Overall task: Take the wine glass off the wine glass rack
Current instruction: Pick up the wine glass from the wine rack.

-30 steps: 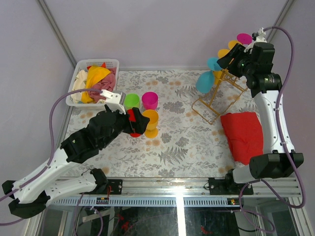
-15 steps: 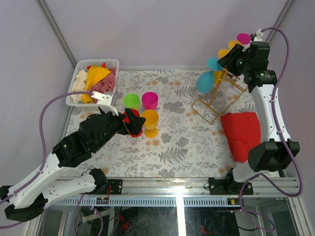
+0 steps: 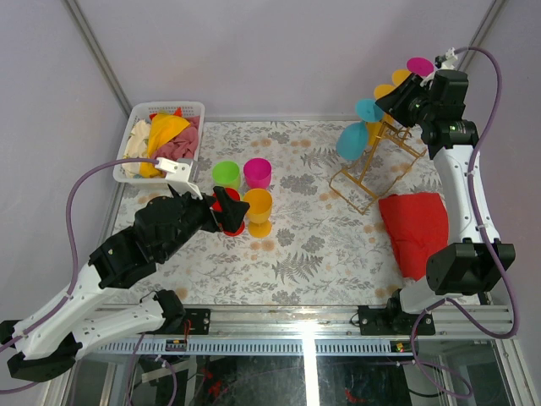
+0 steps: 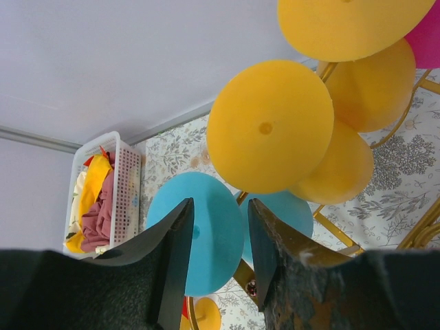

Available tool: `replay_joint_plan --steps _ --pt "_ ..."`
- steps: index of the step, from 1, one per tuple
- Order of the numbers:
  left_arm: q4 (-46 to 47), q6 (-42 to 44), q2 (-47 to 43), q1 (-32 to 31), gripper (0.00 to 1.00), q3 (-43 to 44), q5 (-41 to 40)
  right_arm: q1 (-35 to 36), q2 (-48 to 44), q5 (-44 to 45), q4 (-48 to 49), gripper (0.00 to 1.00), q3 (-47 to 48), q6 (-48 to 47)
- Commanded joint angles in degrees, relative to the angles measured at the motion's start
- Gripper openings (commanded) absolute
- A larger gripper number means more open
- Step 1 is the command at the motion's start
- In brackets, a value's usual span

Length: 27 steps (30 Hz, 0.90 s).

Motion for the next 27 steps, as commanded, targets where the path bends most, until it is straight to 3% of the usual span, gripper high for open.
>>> replay_joint_plan --steps 1,12,27 --pt "-0.46 -0.75 -0.64 0.26 1.00 0.26 0.20 -0.49 -0.38 -2.45 3.06 0.44 -0.44 1.27" --pt "-0.41 -0.57 -0.29 0.29 1.00 0.26 0.11 -0.59 0.43 -5.45 2.74 0.44 -1.37 1.49" --pt "-1.07 -0.57 -0.99 0.26 1.00 0.10 -0.36 -0.65 -1.68 -4.40 3.79 0.22 -3.66 1.74"
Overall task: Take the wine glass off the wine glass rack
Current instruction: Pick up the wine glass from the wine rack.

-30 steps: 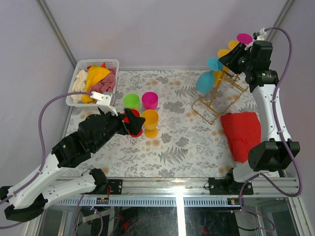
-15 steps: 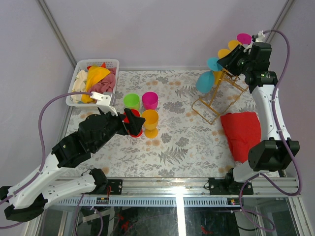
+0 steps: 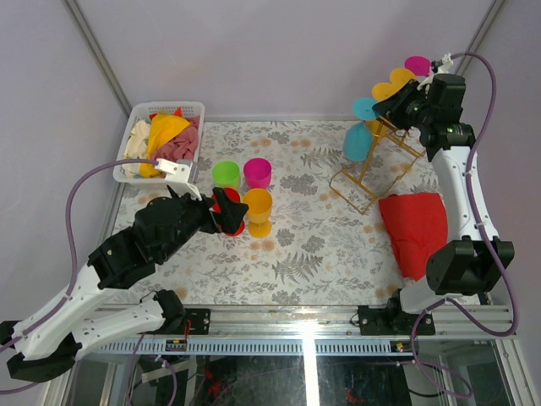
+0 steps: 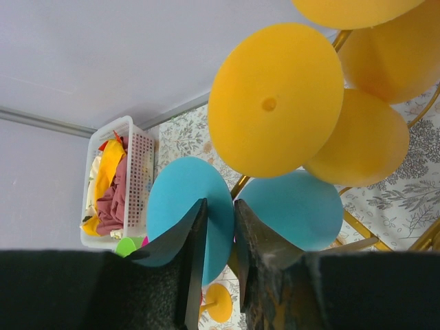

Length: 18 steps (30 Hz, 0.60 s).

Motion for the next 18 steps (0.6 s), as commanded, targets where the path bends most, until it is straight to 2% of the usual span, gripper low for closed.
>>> replay_joint_plan --steps 1,18 --pt "0.21 -0.28 -0.82 0.27 1.00 0.06 -0.34 -0.29 -1.96 -0.09 2.14 0.20 -1.18 -0.10" --pt "0.02 -1.02 -1.81 0.28 1.00 -0.18 -0.69 -0.31 -4.53 -2.67 5.89 0.01 -4.08 4.83"
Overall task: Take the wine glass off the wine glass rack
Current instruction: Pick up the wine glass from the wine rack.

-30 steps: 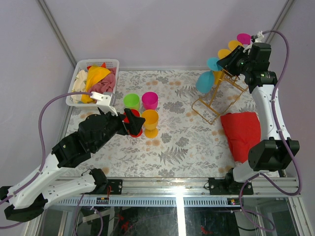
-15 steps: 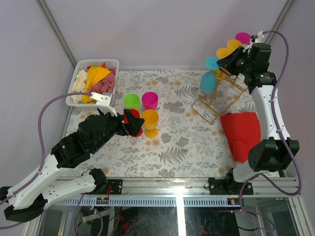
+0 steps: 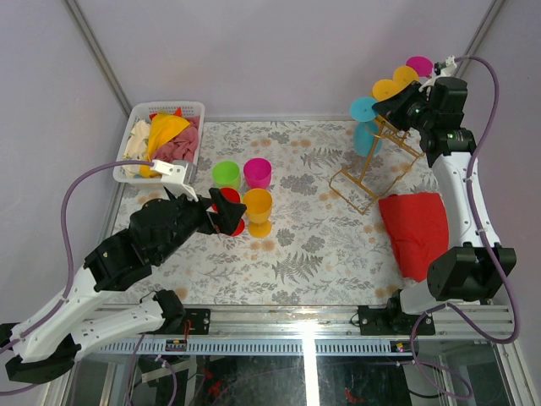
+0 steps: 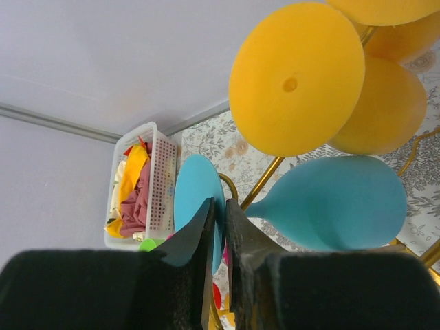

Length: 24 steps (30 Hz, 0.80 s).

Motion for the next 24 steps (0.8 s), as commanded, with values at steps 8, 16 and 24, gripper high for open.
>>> replay_joint_plan --steps 8,16,24 --pt "0.97 -0.79 -0.30 0.26 1.00 -0.19 0.27 -0.40 -4.49 -0.89 10.91 0.00 -5.72 13.41" --pt "1.05 -1.32 -0.13 0.28 1.00 -0.43 0.81 -0.39 -6.62 4.06 15.89 0.00 -8.30 19.96" --pt "1.23 -1.28 0.14 0.28 1.00 -0.47 1.08 -0.39 -6.88 4.29 18.49 0.00 -10.38 23.16"
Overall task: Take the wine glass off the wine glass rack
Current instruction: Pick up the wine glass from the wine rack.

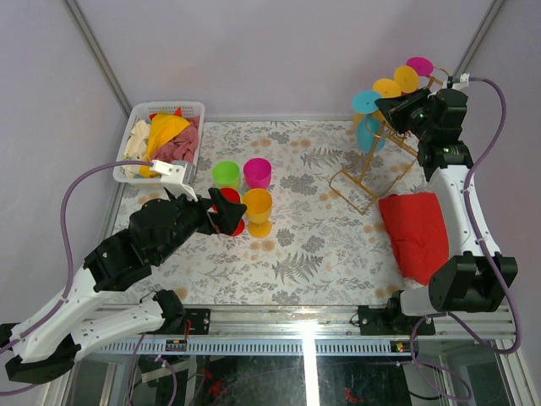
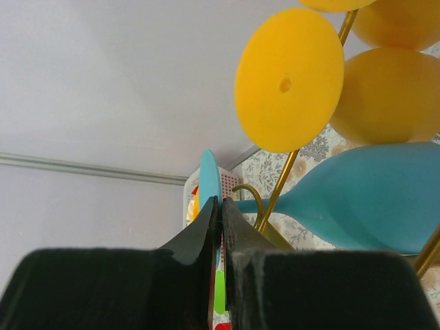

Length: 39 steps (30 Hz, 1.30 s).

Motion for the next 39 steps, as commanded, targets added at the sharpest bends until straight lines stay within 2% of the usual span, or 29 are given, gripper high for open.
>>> replay_joint_plan --steps 1,25,39 --pt "1.20 -0.18 0.05 0.28 1.00 -0.44 0.57 -0.24 -1.97 0.48 5.13 0.00 -0.19 3.23" --pt "1.38 -0.34 1.18 0.28 1.00 0.17 1.50 -0.24 2.26 -6.08 6.59 0.00 2.79 4.88" --pt "1.16 -0.69 0.64 0.26 1.00 0.36 1.00 -0.16 3.32 -5.92 7.92 0.00 4.29 6.79"
